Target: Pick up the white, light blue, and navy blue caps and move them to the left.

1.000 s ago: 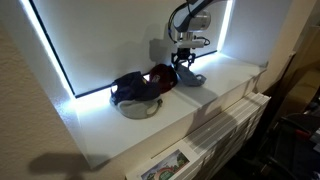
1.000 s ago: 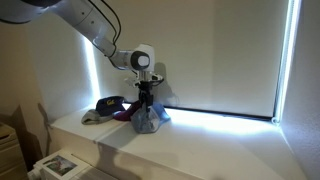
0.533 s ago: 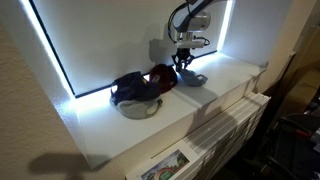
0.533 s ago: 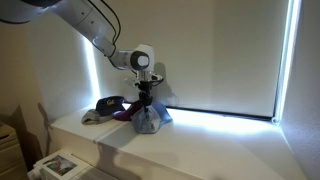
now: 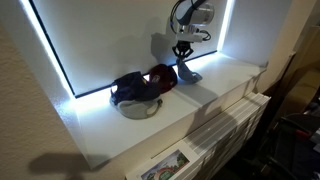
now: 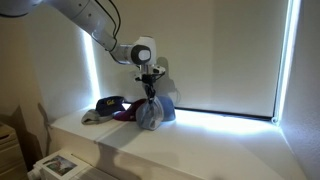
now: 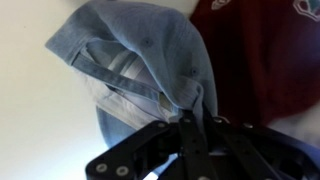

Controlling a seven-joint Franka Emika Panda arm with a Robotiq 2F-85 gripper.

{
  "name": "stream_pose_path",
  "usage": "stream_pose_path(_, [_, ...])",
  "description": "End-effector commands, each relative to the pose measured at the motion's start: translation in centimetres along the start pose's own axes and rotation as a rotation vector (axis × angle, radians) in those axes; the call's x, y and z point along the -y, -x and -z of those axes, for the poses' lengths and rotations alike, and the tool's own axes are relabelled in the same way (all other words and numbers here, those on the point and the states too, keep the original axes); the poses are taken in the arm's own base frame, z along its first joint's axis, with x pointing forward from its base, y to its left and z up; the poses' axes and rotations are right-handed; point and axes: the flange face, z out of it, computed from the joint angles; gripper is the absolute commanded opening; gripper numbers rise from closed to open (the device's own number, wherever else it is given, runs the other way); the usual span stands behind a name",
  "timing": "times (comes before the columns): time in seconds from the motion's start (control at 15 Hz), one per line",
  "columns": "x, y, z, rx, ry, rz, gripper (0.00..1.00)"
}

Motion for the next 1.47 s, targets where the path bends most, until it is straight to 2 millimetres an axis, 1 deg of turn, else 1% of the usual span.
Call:
stream_pose_path(0.0, [0.5,2.0,7.3,-0.124,-0.106,-0.123,0.02])
stream_pose_path(0.13, [2.8,3.5,11.3,-0.219,-0.175,-0.178,0.02])
stream_pose_path(0.27, [6.1,5.6,15.4,-0.334,-0.239,-0.203,0.02])
stream_pose_path(0.47, [12.6,9.1,21.0,-0.511,-0.252,-0.211,0.02])
stream_pose_path(0.53, [15.0,10.6,22.3,-0.557,-0.236,-0.211,0.02])
stream_pose_path(0.67, [19.5,13.5,24.3,-0.619,-0.204,-0.189,0.02])
stream_pose_path(0.73, [21.5,15.1,24.5,-0.611,-0.177,-0.15,0.02])
stream_pose_path(0.8, [23.0,16.6,24.7,-0.604,-0.15,-0.115,0.02])
stream_pose_path(0.93, [25.9,19.4,24.1,-0.534,-0.102,0.02,0.02])
stream_pose_path(1.13, [29.6,22.7,23.3,-0.462,-0.125,0.199,0.02])
stream_pose_path(1.27, [30.9,23.1,22.6,-0.435,-0.147,0.315,0.02])
stream_pose_path(1.4, [31.8,23.2,21.7,-0.406,-0.168,0.429,0.02])
